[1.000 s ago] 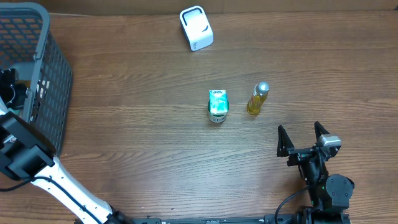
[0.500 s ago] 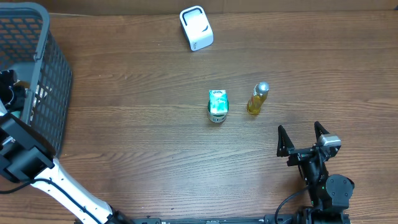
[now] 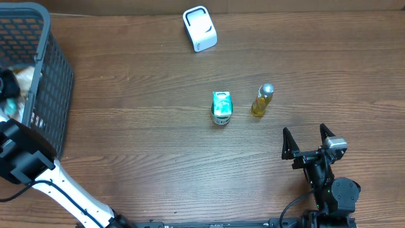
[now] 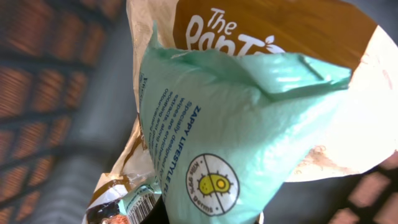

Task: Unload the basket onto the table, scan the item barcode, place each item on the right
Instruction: 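Grasp the brown-and-green Pantree snack bag and lift it out, then lower the Pantree bag onto the table left of the Kleenex pack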

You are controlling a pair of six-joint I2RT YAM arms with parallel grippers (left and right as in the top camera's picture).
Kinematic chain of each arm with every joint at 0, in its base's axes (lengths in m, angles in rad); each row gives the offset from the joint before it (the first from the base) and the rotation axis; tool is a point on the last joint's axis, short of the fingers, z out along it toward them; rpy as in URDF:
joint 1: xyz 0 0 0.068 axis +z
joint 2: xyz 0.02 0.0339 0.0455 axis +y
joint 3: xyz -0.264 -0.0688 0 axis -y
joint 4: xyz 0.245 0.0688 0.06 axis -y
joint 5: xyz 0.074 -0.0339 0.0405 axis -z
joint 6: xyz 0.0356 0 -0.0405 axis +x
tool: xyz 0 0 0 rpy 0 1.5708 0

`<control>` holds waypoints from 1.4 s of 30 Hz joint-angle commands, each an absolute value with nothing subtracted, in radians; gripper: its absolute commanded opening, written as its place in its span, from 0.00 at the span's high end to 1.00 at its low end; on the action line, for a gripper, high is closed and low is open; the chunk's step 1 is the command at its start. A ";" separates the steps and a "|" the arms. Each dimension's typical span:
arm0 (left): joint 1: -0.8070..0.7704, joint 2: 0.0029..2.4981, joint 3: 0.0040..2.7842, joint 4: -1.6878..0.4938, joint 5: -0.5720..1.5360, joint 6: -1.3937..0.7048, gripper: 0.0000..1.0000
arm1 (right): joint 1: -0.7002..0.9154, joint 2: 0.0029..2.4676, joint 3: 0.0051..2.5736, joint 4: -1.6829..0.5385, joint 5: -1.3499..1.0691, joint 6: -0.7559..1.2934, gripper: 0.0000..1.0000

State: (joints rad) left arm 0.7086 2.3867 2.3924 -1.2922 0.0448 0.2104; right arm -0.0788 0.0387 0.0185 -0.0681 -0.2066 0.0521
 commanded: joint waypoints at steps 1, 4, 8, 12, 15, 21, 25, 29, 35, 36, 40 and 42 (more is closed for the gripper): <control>0.706 2.307 2.550 -1.296 0.109 0.109 0.96 | -0.078 0.039 0.008 -0.062 -0.211 0.052 0.00; 0.706 2.237 2.628 -1.275 0.187 0.058 0.95 | -0.078 0.039 0.008 -0.062 -0.212 0.052 0.00; 0.706 2.138 2.677 -1.250 0.328 -0.014 0.95 | -0.078 0.039 0.008 -0.062 -0.212 0.052 0.00; 0.706 2.028 2.685 -1.260 0.414 -0.126 0.95 | -0.078 0.039 0.008 -0.062 -0.211 0.052 0.00; 0.706 1.946 2.685 -1.267 0.457 -0.187 0.96 | -0.078 0.039 0.008 -0.062 -0.212 0.052 0.00; 0.651 1.829 2.685 -1.383 0.485 -0.208 0.96 | -0.078 0.039 0.008 -0.062 -0.212 0.052 0.00; 0.560 1.810 2.685 -1.510 0.460 -0.164 0.95 | -0.078 0.039 0.008 -0.062 -0.212 0.052 0.00; 0.440 1.818 2.667 -1.631 0.424 -0.134 0.94 | -0.078 0.039 0.008 -0.062 -0.211 0.052 0.00; 0.170 1.841 2.533 -1.689 0.245 -0.139 0.95 | -0.078 0.039 0.008 -0.062 -0.212 0.052 0.00; 0.130 1.843 2.498 -1.687 0.216 -0.143 0.96 | -0.078 0.039 0.008 -0.062 -0.211 0.052 0.00; -0.007 1.844 2.333 -1.652 0.064 -0.250 0.95 | -0.078 0.039 0.008 -0.062 -0.211 0.052 0.00; -0.059 1.844 2.247 -1.617 -0.008 -0.304 0.95 | -0.078 0.039 0.008 -0.062 -0.211 0.052 0.00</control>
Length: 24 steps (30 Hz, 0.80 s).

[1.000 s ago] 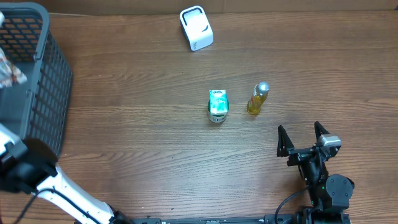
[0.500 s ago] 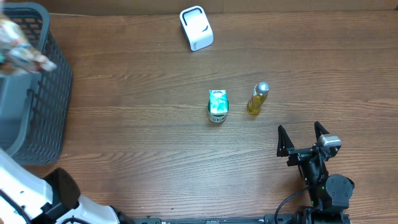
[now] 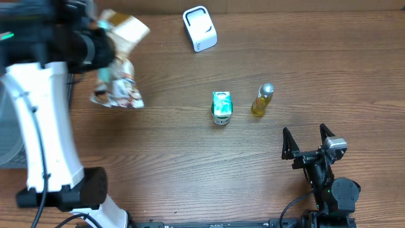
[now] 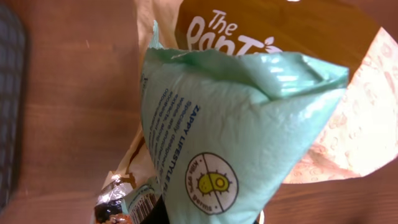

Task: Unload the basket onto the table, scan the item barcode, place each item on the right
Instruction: 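Lower the Pantree bag onto the table left of the Kleenex pack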

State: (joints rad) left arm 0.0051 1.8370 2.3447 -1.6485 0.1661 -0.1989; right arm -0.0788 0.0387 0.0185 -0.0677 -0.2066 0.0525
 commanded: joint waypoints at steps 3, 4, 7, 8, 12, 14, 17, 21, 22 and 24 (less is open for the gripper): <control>-0.128 1.844 2.102 -1.539 -0.091 -0.423 0.96 | -0.078 0.039 0.008 -0.062 -0.212 0.052 0.00; -0.142 1.844 2.061 -1.517 -0.088 -0.447 0.96 | -0.078 0.039 0.008 -0.062 -0.211 0.052 0.00; -0.196 1.844 1.905 -1.423 -0.078 -0.493 0.95 | -0.078 0.039 0.008 -0.062 -0.212 0.052 0.00; -0.215 1.844 1.849 -1.382 -0.081 -0.500 0.95 | -0.078 0.039 0.008 -0.062 -0.211 0.052 0.00; -0.284 1.844 1.634 -1.193 -0.123 -0.529 0.94 | -0.078 0.039 0.008 -0.062 -0.211 0.052 0.00; -0.315 1.844 1.545 -1.110 -0.155 -0.529 0.93 | -0.078 0.039 0.008 -0.062 -0.212 0.052 0.00; -0.355 1.844 1.454 -1.023 -0.210 -0.532 0.92 | -0.078 0.039 0.008 -0.062 -0.212 0.052 0.00; -0.399 1.844 1.353 -0.928 -0.245 -0.532 0.92 | -0.078 0.039 0.008 -0.062 -0.211 0.052 0.00; -0.407 1.844 1.335 -0.914 -0.246 -0.532 0.91 | -0.078 0.039 0.008 -0.062 -0.212 0.052 0.00; -0.418 1.844 1.304 -0.886 -0.247 -0.532 0.90 | -0.078 0.039 0.008 -0.062 -0.212 0.052 0.00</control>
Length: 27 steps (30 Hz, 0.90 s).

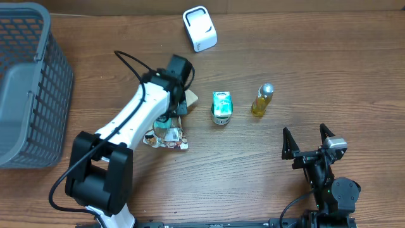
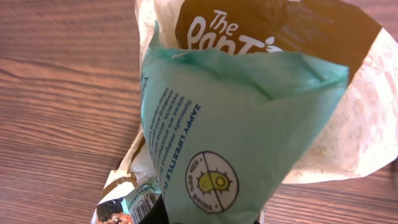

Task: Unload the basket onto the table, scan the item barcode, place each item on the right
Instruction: 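Lower the Pantree bag onto the table left of the Kleenex pack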

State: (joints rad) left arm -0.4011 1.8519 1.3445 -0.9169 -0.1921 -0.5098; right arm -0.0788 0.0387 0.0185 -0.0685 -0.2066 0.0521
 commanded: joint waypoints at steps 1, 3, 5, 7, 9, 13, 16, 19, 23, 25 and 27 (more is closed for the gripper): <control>-0.420 1.844 1.293 -0.875 -0.247 -0.532 0.89 | -0.078 0.039 0.008 -0.062 -0.212 0.052 0.00; -0.421 1.844 1.278 -0.857 -0.242 -0.532 0.85 | -0.078 0.039 0.008 -0.062 -0.212 0.052 0.00; -0.421 1.844 1.272 -0.850 -0.242 -0.532 0.79 | -0.078 0.039 0.008 -0.062 -0.211 0.052 0.00; -0.421 1.844 1.272 -0.848 -0.235 -0.532 0.65 | -0.078 0.039 0.008 -0.062 -0.212 0.052 0.00; -0.421 1.844 1.272 -0.847 -0.234 -0.532 0.56 | -0.078 0.039 0.008 -0.062 -0.212 0.052 0.00; -0.421 1.844 1.272 -0.848 -0.222 -0.531 0.44 | -0.078 0.039 0.008 -0.062 -0.212 0.052 0.00; -0.421 1.844 1.272 -0.838 -0.213 -0.523 0.29 | -0.078 0.039 0.008 -0.062 -0.211 0.052 0.00; -0.413 1.843 1.283 -0.834 -0.206 -0.516 0.19 | -0.078 0.039 0.008 -0.062 -0.212 0.052 0.00; -0.391 1.843 1.318 -0.855 -0.130 -0.455 0.19 | -0.078 0.039 0.008 -0.062 -0.212 0.052 0.00; -0.377 1.843 1.341 -0.871 -0.101 -0.430 0.19 | -0.078 0.039 0.008 -0.062 -0.212 0.052 0.00; -0.361 1.843 1.365 -0.889 -0.072 -0.400 0.20 | -0.078 0.039 0.008 -0.062 -0.212 0.052 0.00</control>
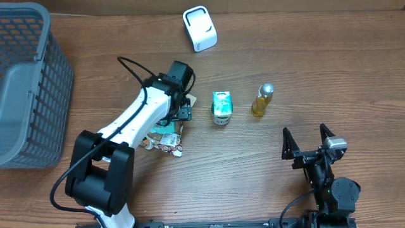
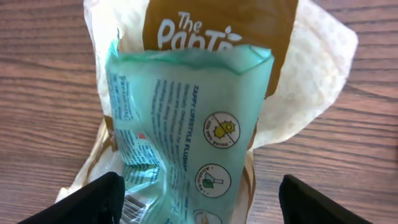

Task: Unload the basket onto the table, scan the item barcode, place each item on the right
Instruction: 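Lower the Pantree bag onto the table left of the Kleenex pack, then raise the right gripper and move it toward the Kleenex pack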

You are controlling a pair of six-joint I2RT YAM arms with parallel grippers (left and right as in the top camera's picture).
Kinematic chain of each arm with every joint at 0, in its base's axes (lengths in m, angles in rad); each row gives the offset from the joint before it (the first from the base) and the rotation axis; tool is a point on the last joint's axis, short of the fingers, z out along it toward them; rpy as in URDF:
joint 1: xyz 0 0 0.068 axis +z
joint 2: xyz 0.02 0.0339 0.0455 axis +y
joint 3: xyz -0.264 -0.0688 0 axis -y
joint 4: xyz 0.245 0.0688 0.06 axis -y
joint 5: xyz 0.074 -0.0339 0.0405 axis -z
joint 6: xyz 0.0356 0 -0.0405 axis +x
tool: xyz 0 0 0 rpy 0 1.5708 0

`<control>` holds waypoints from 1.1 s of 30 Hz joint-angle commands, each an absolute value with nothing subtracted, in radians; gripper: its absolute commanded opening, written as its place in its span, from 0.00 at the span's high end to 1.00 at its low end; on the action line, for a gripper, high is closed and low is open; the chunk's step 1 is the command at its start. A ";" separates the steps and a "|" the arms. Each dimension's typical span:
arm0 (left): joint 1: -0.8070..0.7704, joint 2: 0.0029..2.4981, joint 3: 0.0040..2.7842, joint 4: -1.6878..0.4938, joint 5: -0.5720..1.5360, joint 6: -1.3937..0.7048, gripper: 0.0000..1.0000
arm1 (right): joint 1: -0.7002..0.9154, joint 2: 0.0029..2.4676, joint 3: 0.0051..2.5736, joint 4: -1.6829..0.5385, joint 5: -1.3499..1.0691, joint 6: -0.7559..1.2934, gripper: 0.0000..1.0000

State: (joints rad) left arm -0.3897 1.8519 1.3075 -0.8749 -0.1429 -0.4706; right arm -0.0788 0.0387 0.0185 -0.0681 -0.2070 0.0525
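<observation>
A teal packet lies on top of a cream and brown "The Pantry" pouch on the wood table. A barcode shows at the teal packet's lower left. My left gripper is open just above them, its black fingers wide apart either side, touching neither. In the overhead view the packets lie under the left gripper, left of centre. A white scanner stands at the back. My right gripper rests open at the front right, empty.
A grey mesh basket fills the far left. A green carton and a yellow bottle stand just right of the left gripper. The left arm's cable loops over the table.
My left gripper has opened and let go of the teal packet and the pouch. They now lie on the table, and the gripper sits slightly back from them. The right arm has not moved.
My left gripper was down in the basket, shut on the teal packet and the pouch. Then it held them over the table's back left. Then it had them low beside the green carton. Now they lie there released.
</observation>
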 commanded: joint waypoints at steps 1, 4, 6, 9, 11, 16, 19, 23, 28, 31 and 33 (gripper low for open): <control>-0.355 1.843 1.374 -0.896 -0.059 -0.388 0.21 | -0.078 0.039 0.008 -0.062 -0.211 0.052 0.00; -0.329 1.843 1.407 -0.930 -0.025 -0.345 0.21 | -0.078 0.039 0.008 -0.062 -0.212 0.052 0.00; -0.312 1.843 1.421 -0.952 -0.025 -0.316 0.21 | -0.078 0.039 0.008 -0.062 -0.212 0.052 0.00; -0.275 1.843 1.427 -0.982 -0.038 -0.282 0.21 | -0.078 0.039 0.008 -0.062 -0.211 0.052 0.00; -0.242 1.843 1.427 -1.003 -0.052 -0.292 0.25 | -0.078 0.039 0.008 -0.062 -0.212 0.052 0.00; -0.139 1.843 1.427 -1.047 -0.017 -0.348 0.25 | -0.078 0.039 0.008 -0.062 -0.212 0.052 0.00; -0.080 1.843 1.427 -1.060 0.022 -0.348 0.26 | -0.078 0.039 0.008 -0.062 -0.211 0.052 0.00; -0.030 1.843 1.426 -1.079 0.023 -0.347 0.29 | -0.078 0.039 0.008 -0.062 -0.212 0.052 0.00; -0.009 1.844 1.426 -1.080 0.013 -0.334 0.30 | -0.078 0.039 0.008 -0.062 -0.211 0.052 0.00; -0.009 1.844 1.426 -1.069 -0.027 -0.313 0.30 | -0.078 0.039 0.008 -0.062 -0.212 0.052 0.00; -0.009 1.844 1.426 -1.068 -0.083 -0.313 0.27 | -0.078 0.039 0.008 -0.062 -0.212 0.052 0.00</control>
